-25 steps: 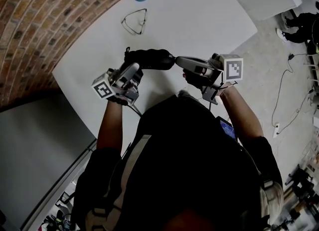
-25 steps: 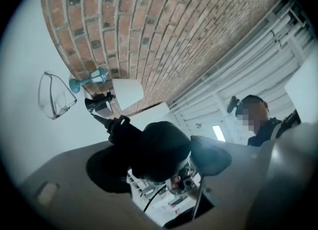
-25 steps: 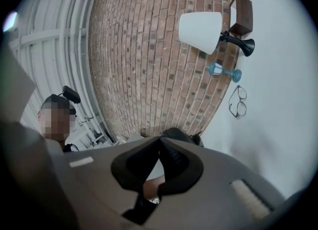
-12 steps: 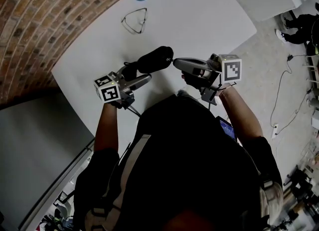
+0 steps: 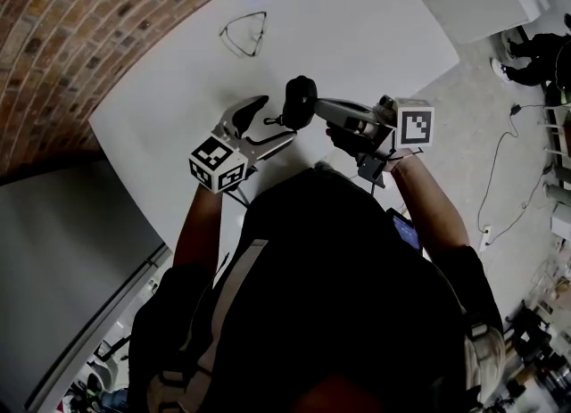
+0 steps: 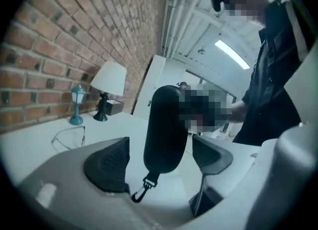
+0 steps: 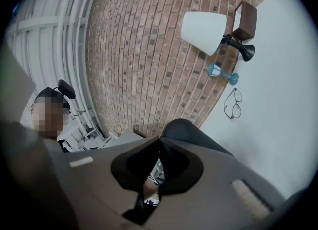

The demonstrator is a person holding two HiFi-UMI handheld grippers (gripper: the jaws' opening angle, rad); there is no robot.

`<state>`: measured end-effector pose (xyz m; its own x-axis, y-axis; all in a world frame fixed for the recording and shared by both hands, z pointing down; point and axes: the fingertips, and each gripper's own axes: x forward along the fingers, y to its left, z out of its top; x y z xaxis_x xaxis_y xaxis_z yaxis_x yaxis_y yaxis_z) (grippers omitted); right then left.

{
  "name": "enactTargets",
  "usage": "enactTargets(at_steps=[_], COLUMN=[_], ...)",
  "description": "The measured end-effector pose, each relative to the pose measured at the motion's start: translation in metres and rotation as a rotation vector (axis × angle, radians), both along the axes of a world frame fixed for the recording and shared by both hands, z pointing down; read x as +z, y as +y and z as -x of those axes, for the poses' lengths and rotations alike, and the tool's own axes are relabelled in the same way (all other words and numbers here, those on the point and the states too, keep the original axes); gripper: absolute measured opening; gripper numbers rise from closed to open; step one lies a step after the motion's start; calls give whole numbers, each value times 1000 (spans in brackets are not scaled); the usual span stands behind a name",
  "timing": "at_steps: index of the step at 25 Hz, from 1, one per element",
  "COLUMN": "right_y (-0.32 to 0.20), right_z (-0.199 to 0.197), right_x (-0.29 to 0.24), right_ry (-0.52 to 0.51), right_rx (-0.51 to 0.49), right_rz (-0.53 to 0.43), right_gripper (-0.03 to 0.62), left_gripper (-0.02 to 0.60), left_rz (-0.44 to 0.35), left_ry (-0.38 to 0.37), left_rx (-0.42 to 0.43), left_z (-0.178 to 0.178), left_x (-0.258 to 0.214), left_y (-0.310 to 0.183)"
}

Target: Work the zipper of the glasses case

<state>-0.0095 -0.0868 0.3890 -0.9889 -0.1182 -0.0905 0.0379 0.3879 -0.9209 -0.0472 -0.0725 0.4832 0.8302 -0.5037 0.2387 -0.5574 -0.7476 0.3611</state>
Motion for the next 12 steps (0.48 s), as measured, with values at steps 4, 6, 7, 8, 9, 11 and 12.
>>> enactTargets(at_steps=[4,6,7,8,9,11,12], right_y=[-4,-6,-7,-7,-7,-6,-5], right_z=[0,0,0,0,1,2,3], right_x=[-3,-3,-4,-5,-6,-8,-8], right_ry=[17,29,35,41,47,63,73], right_rx=[38,47,52,55,56,57,56], right_rz=[-2,-7,-5,-2,1,9,14], right_gripper=[5,6,6,5,5,5,5], left_gripper=[378,367,365,367,367,367,367], left_rz=[-90,-108,-124,-144,-165,-195,-204], left_ry=[-24,-47,-80,-119,-155,-192,-197], left_rx=[-27,-20,-14,-12,-17,-43,-61], left_z=[-19,-24,-26,-28,-29,-30,-30], left_x=[-22,-24,-22,-19,-16,-12,-12], left_y=[-7,-5,-5,-6,-8,-14,-18])
